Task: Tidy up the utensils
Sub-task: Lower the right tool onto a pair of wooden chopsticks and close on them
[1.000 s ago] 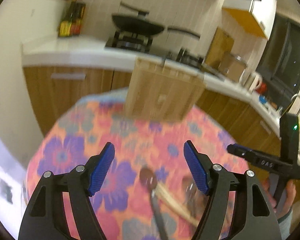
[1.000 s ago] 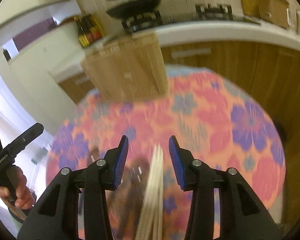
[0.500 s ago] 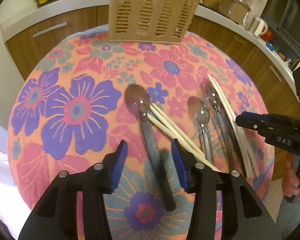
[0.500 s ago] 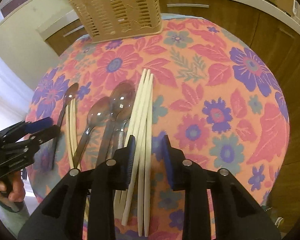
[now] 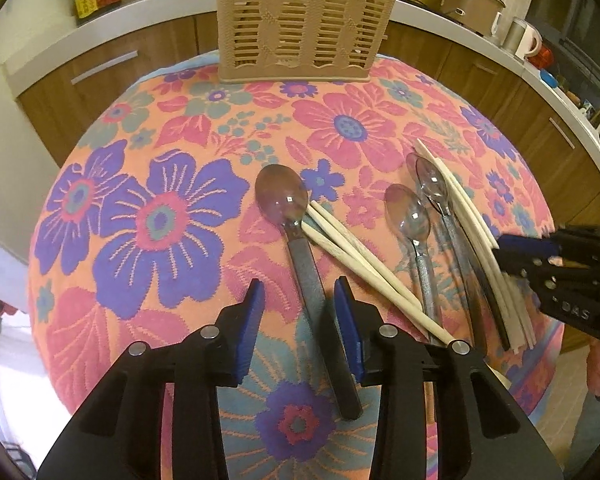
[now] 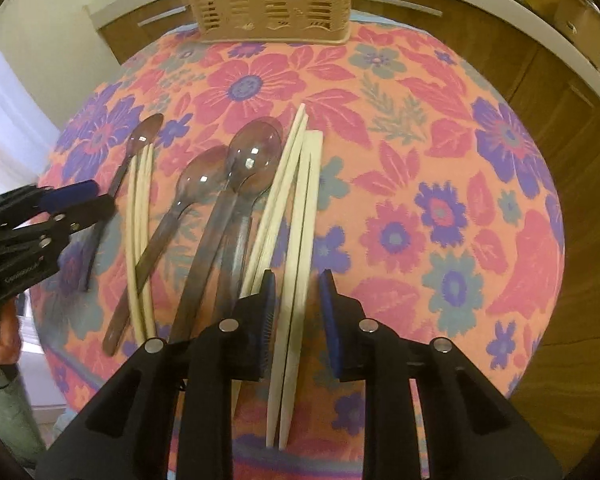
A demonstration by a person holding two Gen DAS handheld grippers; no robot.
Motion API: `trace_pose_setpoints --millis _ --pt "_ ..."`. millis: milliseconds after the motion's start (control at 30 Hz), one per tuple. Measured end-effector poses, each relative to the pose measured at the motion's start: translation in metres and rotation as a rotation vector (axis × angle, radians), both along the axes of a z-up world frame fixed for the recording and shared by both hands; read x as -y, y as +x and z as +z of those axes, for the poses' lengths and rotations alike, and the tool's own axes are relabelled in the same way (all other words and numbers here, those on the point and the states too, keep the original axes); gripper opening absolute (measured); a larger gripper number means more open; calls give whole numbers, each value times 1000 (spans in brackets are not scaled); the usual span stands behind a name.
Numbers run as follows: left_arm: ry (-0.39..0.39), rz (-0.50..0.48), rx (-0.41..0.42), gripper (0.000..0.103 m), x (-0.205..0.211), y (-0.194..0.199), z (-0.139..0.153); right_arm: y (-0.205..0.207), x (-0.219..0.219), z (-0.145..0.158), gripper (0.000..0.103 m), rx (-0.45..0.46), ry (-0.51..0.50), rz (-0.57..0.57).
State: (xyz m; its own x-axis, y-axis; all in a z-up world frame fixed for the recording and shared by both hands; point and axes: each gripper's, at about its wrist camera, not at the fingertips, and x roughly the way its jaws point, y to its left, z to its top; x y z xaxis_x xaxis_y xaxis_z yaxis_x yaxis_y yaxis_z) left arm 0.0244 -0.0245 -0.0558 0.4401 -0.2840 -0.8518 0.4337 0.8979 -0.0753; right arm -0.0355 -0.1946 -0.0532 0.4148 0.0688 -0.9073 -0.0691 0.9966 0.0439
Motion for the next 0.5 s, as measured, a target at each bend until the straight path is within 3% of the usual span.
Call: trace_pose_setpoints --millis 100,333,500 --pt "7 1 6 34 0 -1 0 12 -3 1 11 13 -17 -15" --pt "-52 9 -29 29 -9 5 1 23 22 7 10 34 -29 -82" --pt "-9 5 -34 29 1 14 1 30 33 7 10 17 -28 -89"
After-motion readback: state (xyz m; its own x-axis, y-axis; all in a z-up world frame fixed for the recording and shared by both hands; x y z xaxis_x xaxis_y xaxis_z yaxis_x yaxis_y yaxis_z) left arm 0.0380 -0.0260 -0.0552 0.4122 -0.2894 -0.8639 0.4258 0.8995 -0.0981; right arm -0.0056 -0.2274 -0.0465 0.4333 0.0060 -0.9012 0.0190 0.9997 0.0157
